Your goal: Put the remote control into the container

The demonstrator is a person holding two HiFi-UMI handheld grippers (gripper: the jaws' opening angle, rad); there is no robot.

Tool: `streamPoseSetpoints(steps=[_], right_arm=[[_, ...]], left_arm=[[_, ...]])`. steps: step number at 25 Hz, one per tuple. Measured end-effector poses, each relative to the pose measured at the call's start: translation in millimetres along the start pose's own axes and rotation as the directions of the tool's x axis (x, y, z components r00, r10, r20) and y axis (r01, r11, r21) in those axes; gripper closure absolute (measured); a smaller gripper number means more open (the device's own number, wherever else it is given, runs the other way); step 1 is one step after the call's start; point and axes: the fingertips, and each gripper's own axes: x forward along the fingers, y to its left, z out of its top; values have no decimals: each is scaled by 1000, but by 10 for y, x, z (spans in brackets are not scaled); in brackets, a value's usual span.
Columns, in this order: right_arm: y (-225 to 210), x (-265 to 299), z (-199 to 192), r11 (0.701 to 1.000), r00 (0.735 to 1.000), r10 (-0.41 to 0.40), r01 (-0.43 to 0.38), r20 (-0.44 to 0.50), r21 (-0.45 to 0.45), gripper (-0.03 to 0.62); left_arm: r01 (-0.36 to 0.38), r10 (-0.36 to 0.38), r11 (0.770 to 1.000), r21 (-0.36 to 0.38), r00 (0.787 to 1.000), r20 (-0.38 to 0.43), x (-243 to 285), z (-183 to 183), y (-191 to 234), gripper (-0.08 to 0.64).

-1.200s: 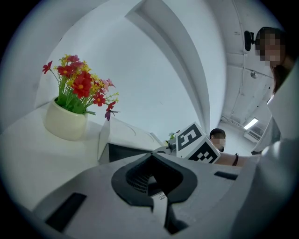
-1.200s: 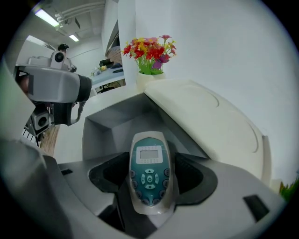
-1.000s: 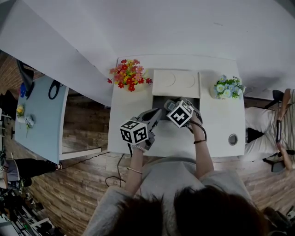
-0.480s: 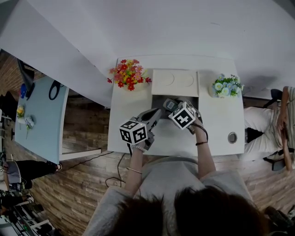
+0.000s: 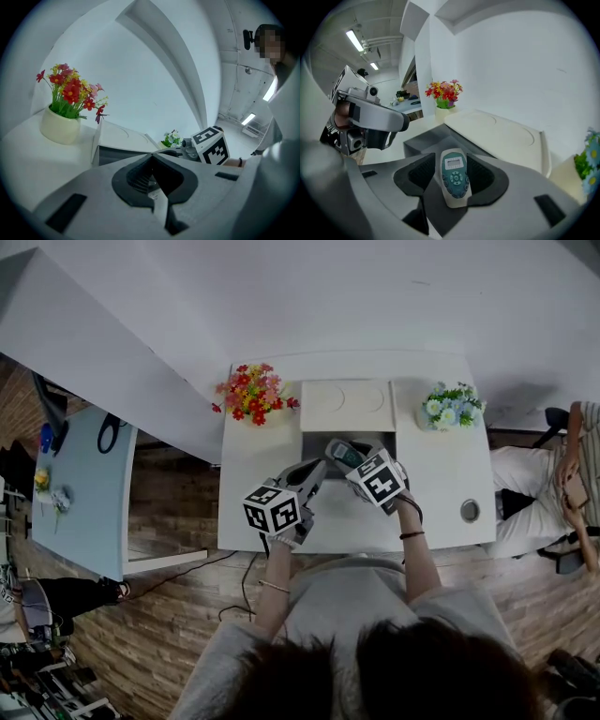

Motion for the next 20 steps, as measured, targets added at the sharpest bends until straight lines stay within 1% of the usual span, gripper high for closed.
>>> streamPoseSetpoints(steps=[5,9,12,15,20], right_arm=[[-1,-123,30,999,998,-17,15,61,48,441],[6,-266,96,994,991,-22,7,132,113,491],[17,-376,142,990,984,-25,0,177,142,525],[47,-500,195,988,974,-19,-16,226,155,546],[139,-737,311,983,947,2,-60,322,172,566]], left_arm=[[4,-5,1000,25,1000,14,7,19,-94,557],[-3,1,999,47,999,42,-14,53,-170,557],[-9,5,998,62,998,62,-27,68,-219,557],[-14,7,997,74,996,86,-35,76,-273,557],[-12,-2,994,109,993,122,-57,114,-395,557]])
